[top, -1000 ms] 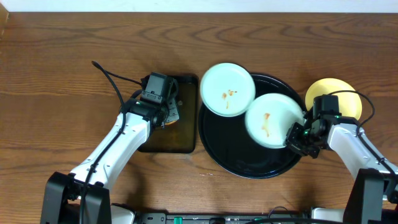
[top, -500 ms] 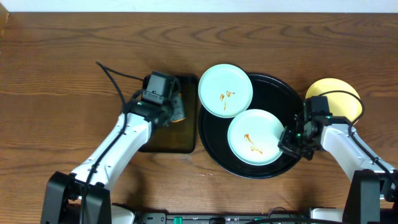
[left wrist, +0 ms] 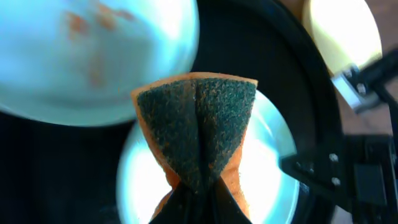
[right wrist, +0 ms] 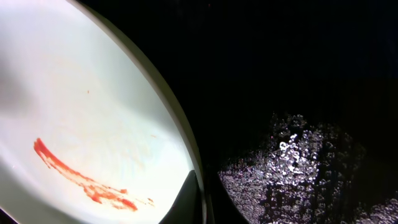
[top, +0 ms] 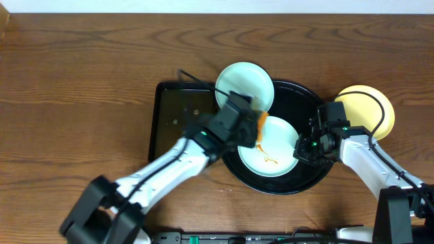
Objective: Clean dirty plates on tray and stack at the side
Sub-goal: 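Scrub the mint-green plate with the sponge in the left gripper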
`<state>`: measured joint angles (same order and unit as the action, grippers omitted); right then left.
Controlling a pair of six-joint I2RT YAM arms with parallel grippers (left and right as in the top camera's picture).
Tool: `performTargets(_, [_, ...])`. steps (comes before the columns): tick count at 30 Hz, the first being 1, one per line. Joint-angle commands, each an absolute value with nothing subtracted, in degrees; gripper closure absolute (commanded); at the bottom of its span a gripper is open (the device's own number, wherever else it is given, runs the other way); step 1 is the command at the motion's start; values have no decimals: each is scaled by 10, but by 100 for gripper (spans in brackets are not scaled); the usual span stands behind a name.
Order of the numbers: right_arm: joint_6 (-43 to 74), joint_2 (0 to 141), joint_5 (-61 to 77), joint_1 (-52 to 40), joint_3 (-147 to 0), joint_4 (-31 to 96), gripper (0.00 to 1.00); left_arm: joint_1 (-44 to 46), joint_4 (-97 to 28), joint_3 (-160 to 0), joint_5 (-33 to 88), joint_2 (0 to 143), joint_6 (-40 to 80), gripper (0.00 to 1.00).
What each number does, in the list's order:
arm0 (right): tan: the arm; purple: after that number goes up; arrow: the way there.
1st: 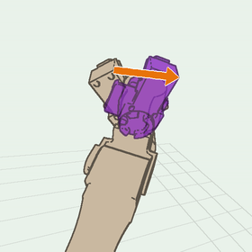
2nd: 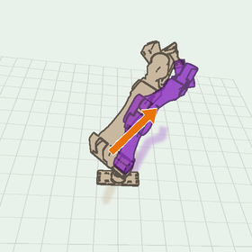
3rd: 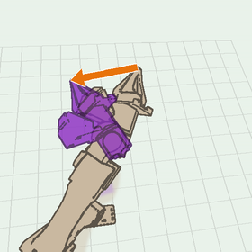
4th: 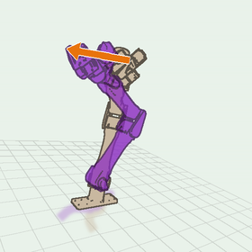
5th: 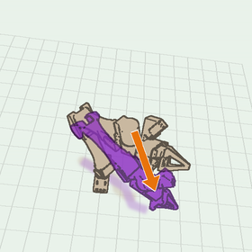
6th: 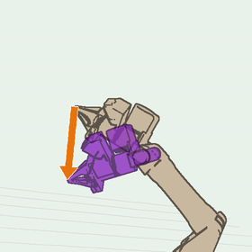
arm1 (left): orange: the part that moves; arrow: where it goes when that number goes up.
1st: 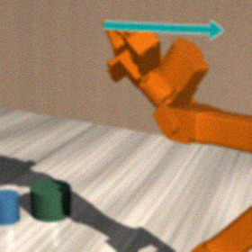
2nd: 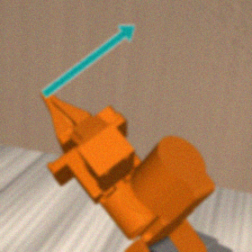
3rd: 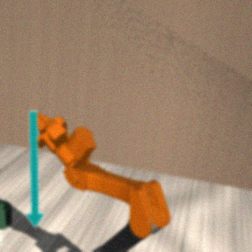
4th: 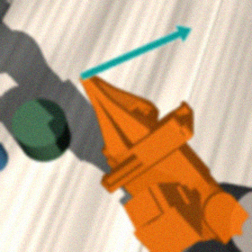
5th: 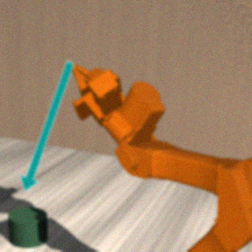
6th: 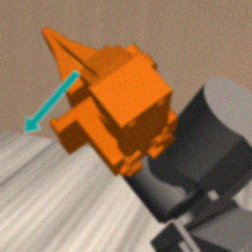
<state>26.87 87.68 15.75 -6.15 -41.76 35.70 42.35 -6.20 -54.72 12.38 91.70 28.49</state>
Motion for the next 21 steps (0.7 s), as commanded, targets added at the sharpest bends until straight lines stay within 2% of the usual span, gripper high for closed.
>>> performTargets(1, [279,869,157,-66,-414,357,99,459,-46,-543,131,953,335,92])
performTargets(12, [278,869,157,-66,-414,360,99,552,36,-543,150,1030,348,92])
performTargets(18, [279,869,157,-66,-414,362,99,562,37,-543,145,1066,348,92])
performTargets(21, [278,869,157,-66,-414,364,99,551,18,-543,98,1072,348,93])
